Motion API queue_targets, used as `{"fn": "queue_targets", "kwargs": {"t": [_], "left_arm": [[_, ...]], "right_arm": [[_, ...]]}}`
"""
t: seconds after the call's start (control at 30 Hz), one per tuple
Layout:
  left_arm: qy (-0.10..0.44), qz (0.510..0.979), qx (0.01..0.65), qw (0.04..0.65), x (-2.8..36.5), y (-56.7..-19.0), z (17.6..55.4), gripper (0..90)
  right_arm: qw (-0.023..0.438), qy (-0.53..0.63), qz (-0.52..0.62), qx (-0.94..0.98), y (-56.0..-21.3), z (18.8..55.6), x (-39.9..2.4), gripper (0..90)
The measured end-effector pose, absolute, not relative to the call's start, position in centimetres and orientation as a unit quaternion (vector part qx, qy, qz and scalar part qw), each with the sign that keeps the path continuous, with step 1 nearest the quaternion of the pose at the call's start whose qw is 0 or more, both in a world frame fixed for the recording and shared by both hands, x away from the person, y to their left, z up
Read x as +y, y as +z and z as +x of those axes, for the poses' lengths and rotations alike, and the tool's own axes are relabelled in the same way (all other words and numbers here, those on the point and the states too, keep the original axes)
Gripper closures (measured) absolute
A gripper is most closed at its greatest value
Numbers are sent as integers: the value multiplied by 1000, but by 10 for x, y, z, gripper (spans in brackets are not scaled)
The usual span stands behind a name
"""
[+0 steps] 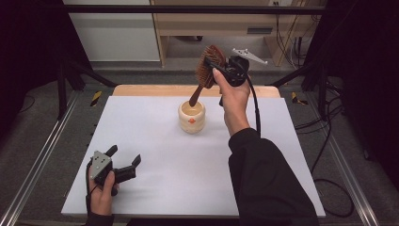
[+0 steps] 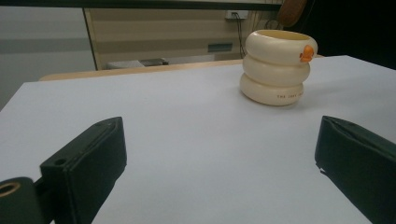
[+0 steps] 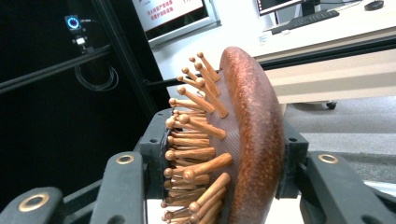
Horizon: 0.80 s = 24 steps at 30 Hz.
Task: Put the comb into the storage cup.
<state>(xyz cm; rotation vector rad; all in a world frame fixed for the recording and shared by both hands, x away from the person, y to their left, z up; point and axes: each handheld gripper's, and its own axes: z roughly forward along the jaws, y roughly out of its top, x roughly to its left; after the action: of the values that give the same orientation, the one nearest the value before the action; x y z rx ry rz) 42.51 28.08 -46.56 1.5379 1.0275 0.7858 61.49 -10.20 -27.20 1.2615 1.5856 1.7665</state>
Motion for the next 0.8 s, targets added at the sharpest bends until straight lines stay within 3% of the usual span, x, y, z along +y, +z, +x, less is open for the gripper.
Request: {"fn": "queue_targets", "kwargs": {"t": [0.8], "left_arm": [[324, 642, 436, 541, 283, -466, 426, 23]], "right_arm": [[223, 610, 460, 605, -305, 620, -86, 506]]}}
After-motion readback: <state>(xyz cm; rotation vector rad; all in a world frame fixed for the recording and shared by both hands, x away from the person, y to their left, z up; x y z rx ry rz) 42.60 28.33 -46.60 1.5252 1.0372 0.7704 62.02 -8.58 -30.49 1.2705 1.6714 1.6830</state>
